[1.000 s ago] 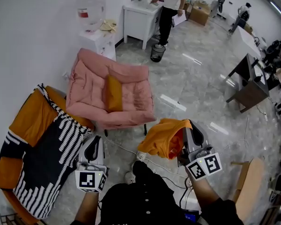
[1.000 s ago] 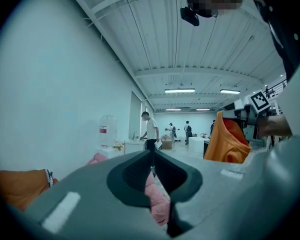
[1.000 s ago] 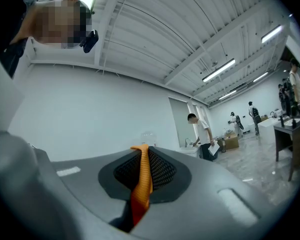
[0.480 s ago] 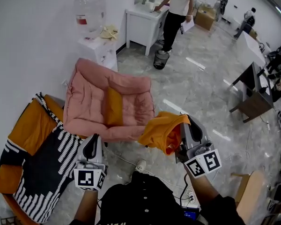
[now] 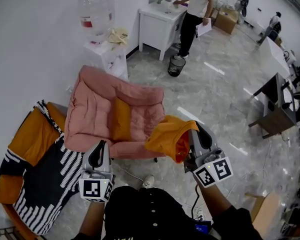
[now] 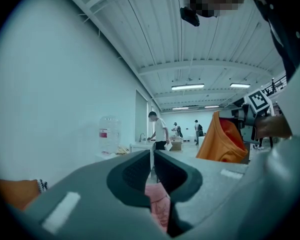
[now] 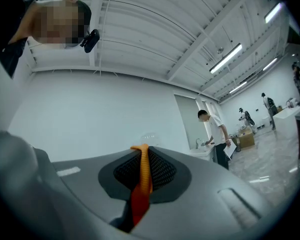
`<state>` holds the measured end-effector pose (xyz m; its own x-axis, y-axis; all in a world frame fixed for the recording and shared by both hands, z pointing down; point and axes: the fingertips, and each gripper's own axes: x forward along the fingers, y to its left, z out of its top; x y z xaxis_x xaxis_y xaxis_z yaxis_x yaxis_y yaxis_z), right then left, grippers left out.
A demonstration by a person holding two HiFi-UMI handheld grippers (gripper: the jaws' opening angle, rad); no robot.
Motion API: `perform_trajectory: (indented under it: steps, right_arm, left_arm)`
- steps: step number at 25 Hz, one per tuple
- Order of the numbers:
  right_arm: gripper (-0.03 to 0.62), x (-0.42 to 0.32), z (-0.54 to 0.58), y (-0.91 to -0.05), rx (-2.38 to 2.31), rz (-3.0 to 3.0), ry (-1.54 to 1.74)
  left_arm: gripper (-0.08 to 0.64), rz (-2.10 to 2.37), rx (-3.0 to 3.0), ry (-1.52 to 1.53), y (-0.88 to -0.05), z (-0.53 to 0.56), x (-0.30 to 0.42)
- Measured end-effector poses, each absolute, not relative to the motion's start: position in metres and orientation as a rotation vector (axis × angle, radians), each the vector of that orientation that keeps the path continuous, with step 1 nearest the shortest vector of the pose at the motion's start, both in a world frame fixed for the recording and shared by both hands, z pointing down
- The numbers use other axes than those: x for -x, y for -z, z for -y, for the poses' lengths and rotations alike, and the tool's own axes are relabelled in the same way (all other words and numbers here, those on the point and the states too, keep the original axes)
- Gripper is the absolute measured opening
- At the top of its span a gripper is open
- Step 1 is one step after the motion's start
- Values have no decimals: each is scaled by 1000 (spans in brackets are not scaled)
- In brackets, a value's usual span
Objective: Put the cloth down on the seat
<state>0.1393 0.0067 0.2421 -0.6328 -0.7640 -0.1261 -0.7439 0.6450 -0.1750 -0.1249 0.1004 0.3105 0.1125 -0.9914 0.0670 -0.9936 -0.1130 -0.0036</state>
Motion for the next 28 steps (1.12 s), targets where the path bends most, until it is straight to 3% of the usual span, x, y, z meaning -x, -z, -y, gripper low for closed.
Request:
perform_trajectory:
  steps: [28]
  right_arm:
    - [37, -57, 144, -235, 1218, -2695, 150]
  left_arm:
    - [25, 1989, -2355, -61, -307, 55, 176]
